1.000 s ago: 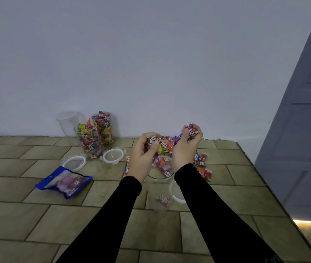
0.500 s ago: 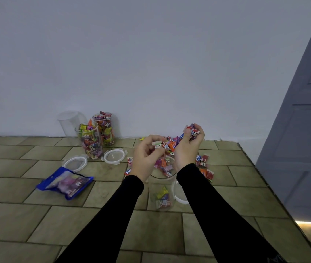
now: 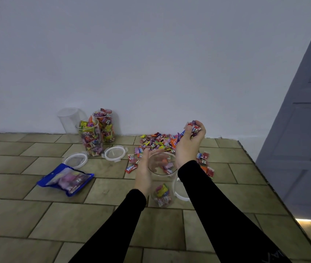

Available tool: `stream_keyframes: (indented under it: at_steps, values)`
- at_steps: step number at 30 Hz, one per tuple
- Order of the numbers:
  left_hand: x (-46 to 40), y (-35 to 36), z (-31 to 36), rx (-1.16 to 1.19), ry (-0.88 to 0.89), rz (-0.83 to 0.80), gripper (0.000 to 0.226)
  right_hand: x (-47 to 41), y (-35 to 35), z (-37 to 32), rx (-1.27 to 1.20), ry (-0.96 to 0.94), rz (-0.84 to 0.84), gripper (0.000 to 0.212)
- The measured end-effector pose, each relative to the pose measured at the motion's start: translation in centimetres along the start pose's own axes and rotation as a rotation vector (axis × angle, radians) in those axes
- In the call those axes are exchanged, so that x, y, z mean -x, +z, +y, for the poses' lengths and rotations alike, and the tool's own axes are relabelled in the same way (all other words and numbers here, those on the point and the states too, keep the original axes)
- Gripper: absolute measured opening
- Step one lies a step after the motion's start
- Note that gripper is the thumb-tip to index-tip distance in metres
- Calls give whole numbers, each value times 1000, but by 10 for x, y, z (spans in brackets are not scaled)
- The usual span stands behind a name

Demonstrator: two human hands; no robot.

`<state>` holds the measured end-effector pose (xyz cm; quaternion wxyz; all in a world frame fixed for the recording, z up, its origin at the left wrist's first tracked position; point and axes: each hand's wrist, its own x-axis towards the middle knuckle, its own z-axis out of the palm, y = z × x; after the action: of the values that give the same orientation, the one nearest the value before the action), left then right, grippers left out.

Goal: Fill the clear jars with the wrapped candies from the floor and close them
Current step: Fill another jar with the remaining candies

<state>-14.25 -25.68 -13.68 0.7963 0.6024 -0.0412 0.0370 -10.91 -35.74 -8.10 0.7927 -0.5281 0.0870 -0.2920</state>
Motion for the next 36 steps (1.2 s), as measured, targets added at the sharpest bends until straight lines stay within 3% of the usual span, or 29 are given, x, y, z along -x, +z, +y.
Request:
stream_keyframes:
  at_steps: [2, 6, 11, 24, 36]
  values:
    - [2, 3, -1, 118, -115, -14, 74, 2, 1, -1, 6, -5, -28, 13]
    - [1, 5, 0, 178, -130, 9, 78, 2, 2, -5, 42, -32, -162, 15]
    - [5, 5, 3, 257, -145, 4, 59, 5, -7, -7, 203, -74, -391, 18]
    - [0, 4, 1, 209, -177, 87, 51, 10, -10, -8, 157, -24, -442, 20]
    - [-1, 4, -2, 209, -196, 67, 52, 16, -12, -11, 104, 25, -512, 23]
